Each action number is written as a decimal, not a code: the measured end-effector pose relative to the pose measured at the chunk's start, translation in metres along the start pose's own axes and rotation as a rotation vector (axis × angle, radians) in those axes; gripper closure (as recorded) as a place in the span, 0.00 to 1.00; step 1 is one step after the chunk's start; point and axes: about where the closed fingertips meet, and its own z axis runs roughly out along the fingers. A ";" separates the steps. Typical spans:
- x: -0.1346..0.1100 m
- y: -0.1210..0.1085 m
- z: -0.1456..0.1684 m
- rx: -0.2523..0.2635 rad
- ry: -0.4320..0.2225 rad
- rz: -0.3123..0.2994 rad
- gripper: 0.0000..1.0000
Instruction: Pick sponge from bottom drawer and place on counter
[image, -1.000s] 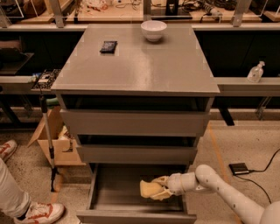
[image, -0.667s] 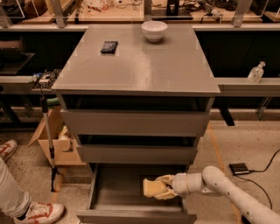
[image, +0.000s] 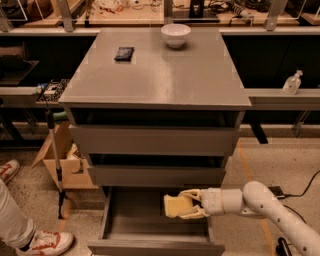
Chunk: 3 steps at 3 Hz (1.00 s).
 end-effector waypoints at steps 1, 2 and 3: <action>-0.041 -0.010 -0.011 -0.004 0.000 -0.088 1.00; -0.047 -0.012 -0.013 -0.004 0.002 -0.099 1.00; -0.053 -0.018 -0.018 0.015 0.007 -0.125 1.00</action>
Offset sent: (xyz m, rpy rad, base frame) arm 0.0023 0.0052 0.0399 -0.0145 -0.0713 0.0349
